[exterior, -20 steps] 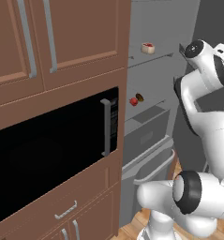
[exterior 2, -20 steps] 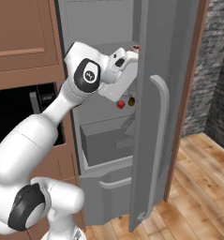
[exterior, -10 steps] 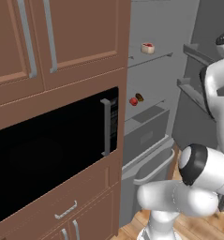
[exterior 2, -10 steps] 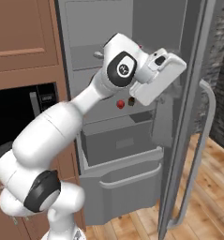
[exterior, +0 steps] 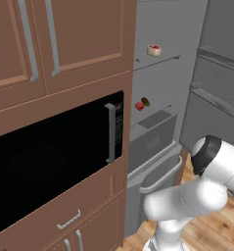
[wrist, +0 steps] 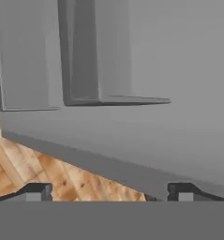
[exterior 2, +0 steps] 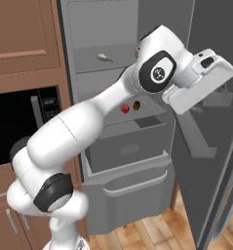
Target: Gather the sweet potato and bell pepper from the fridge and place them on a tray on the dining counter. Then gather the steak and fish from the fridge and place them on the other tray.
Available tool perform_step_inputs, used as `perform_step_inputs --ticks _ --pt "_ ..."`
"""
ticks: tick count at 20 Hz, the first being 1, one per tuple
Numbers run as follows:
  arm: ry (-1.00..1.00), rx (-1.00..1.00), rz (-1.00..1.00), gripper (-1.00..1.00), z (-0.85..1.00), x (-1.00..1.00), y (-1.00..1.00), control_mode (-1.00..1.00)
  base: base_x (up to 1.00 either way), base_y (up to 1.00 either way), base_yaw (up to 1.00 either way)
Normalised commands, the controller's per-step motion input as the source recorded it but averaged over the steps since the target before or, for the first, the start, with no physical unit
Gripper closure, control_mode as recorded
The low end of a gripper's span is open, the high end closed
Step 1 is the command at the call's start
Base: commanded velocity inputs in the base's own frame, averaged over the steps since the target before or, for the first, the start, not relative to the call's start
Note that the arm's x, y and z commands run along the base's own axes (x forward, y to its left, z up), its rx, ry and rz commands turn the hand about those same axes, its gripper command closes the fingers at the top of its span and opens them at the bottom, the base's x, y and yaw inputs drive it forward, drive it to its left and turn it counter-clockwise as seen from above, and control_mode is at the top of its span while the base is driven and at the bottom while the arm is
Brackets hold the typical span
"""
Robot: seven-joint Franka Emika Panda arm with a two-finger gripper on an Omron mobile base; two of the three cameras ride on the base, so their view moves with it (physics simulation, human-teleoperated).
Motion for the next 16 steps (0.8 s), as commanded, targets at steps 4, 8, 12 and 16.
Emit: perform_step_inputs --ticks 4,8,12,16 --pt "-0.09 -0.06 0.03 -1.0 -0.18 -0.83 0.64 -1.0 0.0 0.0 0.0" --pt "-0.05 -0.06 0.06 -1.0 -0.14 -0.47 1.0 -1.0 0.0 0.0 0.0" --pt "-0.02 -0.02 0.07 -1.0 -0.12 -0.22 0.99 -1.0 0.0 0.0 0.0" --pt "-0.01 0.01 0.07 -1.0 -0.24 -0.11 0.73 -1.0 0.0 0.0 0.0"
